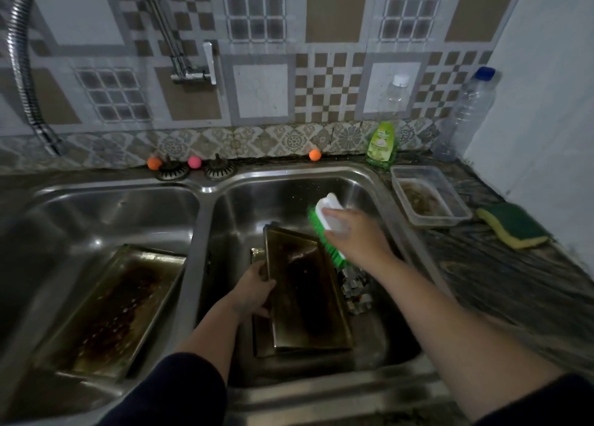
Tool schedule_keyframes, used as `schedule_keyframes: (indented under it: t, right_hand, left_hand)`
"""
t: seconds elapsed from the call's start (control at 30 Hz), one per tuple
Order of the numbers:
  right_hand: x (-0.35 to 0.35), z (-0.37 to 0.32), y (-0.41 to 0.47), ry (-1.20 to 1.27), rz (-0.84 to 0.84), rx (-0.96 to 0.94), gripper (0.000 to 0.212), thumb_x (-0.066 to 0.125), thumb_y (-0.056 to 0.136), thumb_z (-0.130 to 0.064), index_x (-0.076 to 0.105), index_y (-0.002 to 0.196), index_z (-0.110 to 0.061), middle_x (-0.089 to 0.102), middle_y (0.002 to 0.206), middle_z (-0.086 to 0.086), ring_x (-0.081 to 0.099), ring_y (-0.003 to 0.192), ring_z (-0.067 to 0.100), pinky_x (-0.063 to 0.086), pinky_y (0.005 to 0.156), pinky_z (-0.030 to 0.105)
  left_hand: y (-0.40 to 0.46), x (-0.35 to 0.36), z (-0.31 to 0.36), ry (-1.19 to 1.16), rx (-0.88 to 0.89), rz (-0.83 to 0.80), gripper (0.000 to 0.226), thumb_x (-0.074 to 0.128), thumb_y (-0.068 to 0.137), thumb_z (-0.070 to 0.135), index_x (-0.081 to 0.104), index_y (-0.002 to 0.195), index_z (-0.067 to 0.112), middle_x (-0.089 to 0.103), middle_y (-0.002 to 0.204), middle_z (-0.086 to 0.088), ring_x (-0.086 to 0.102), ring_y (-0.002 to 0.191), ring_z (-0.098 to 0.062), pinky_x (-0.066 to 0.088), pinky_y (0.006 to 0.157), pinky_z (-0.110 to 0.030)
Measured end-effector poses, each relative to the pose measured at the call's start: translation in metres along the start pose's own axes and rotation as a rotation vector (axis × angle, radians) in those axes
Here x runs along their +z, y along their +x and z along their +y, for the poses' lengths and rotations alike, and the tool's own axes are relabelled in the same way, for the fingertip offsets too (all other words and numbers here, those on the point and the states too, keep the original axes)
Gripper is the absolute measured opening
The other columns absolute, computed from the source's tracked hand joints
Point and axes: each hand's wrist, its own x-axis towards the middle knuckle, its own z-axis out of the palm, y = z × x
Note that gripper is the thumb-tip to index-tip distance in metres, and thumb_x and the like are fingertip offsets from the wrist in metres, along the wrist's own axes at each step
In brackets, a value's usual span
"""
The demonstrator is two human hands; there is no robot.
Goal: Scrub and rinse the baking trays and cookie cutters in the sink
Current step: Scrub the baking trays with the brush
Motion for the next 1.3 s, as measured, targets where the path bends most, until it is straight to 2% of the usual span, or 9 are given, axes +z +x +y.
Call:
schedule_keyframes:
  t: [0.07,0.2,0.3,0.57,0.77,0.9,1.07,1.23,1.3]
  right_hand:
    - [0.019,-0.004,-0.016,0.04,-0.058,-0.024,0.048,0.065,0.088,-0.03,0.053,0.135,-0.034,0.052,0.136,0.006,0.053,0.115,0.021,0.047,0.095,0.037]
    - [0.046,-0.022,-0.043,0.015,-0.126,-0.115,0.049,0.062,0.09,-0.032,0.048,0.136,-0.042,0.038,0.148,-0.003,0.04,0.13,0.02,0.037,0.106,0.034]
    - [0.055,-0.038,-0.064,-0.082,-0.136,-0.277,0.048,0.059,0.092,-0.031,0.046,0.137,-0.044,0.031,0.152,-0.005,0.036,0.132,0.023,0.036,0.108,0.036]
    - [0.005,-0.097,0.043,-0.203,0.244,-0.234,0.049,0.055,0.092,-0.034,0.045,0.14,-0.039,0.036,0.149,-0.001,0.043,0.124,0.027,0.039,0.104,0.038]
    - [0.019,-0.094,-0.012,-0.269,0.032,-0.378,0.049,0.054,0.091,-0.028,0.047,0.136,-0.045,0.036,0.147,0.0,0.047,0.121,0.029,0.042,0.102,0.039]
    - [0.021,-0.066,-0.043,-0.278,0.03,-0.399,0.049,0.055,0.09,-0.03,0.046,0.136,-0.045,0.033,0.15,-0.004,0.045,0.126,0.023,0.045,0.098,0.039]
    - [-0.033,-0.083,0.051,-0.217,0.3,-0.223,0.048,0.056,0.092,-0.028,0.047,0.138,-0.038,0.041,0.143,0.005,0.048,0.12,0.028,0.046,0.094,0.038]
    - [-0.024,-0.061,0.008,-0.285,0.178,-0.175,0.05,0.059,0.09,-0.03,0.046,0.137,-0.042,0.042,0.141,0.003,0.05,0.117,0.024,0.047,0.093,0.032]
    - [0.0,-0.043,-0.041,-0.268,0.124,-0.208,0.052,0.059,0.088,-0.032,0.046,0.137,-0.043,0.04,0.142,-0.001,0.047,0.121,0.023,0.046,0.095,0.033]
  left_hand:
    - [-0.002,-0.002,0.004,0.052,0.093,0.053,0.042,0.045,0.094,-0.001,0.048,0.128,0.023,0.065,0.108,-0.01,0.068,0.081,-0.023,0.057,0.052,-0.033]
    - [-0.005,-0.02,0.017,0.046,0.326,0.077,0.057,0.048,0.091,-0.005,0.043,0.137,0.028,0.063,0.117,-0.008,0.063,0.107,-0.026,0.055,0.088,-0.043]
    - [-0.011,-0.036,0.036,-0.071,0.48,0.14,0.065,0.052,0.089,-0.007,0.041,0.125,0.045,0.063,0.115,-0.01,0.061,0.107,-0.025,0.051,0.093,-0.04]
    - [-0.033,-0.018,0.064,-0.257,0.723,-0.085,0.07,0.059,0.085,-0.003,0.04,0.139,0.037,0.058,0.132,-0.011,0.057,0.121,-0.028,0.048,0.099,-0.045]
    - [-0.023,-0.048,0.081,-0.262,0.681,0.232,0.063,0.035,0.092,-0.019,0.037,0.143,0.018,0.064,0.112,0.003,0.063,0.098,0.004,0.051,0.089,-0.016]
    - [-0.022,-0.055,0.074,-0.253,0.656,0.187,0.072,0.038,0.093,-0.018,0.025,0.151,0.024,0.055,0.136,-0.011,0.055,0.123,-0.024,0.044,0.104,-0.034]
    - [-0.033,-0.017,0.081,-0.237,0.699,0.063,0.067,0.039,0.098,-0.011,0.044,0.137,0.043,0.06,0.132,-0.002,0.059,0.118,-0.023,0.048,0.101,-0.04]
    - [-0.026,-0.027,0.091,-0.226,0.705,0.221,0.072,0.045,0.091,-0.01,0.035,0.141,0.04,0.066,0.106,-0.008,0.062,0.093,-0.026,0.05,0.089,-0.045]
    - [-0.027,-0.033,0.092,-0.098,0.672,0.316,0.075,0.047,0.087,-0.005,0.031,0.143,0.043,0.066,0.11,-0.003,0.064,0.102,-0.026,0.047,0.096,-0.052]
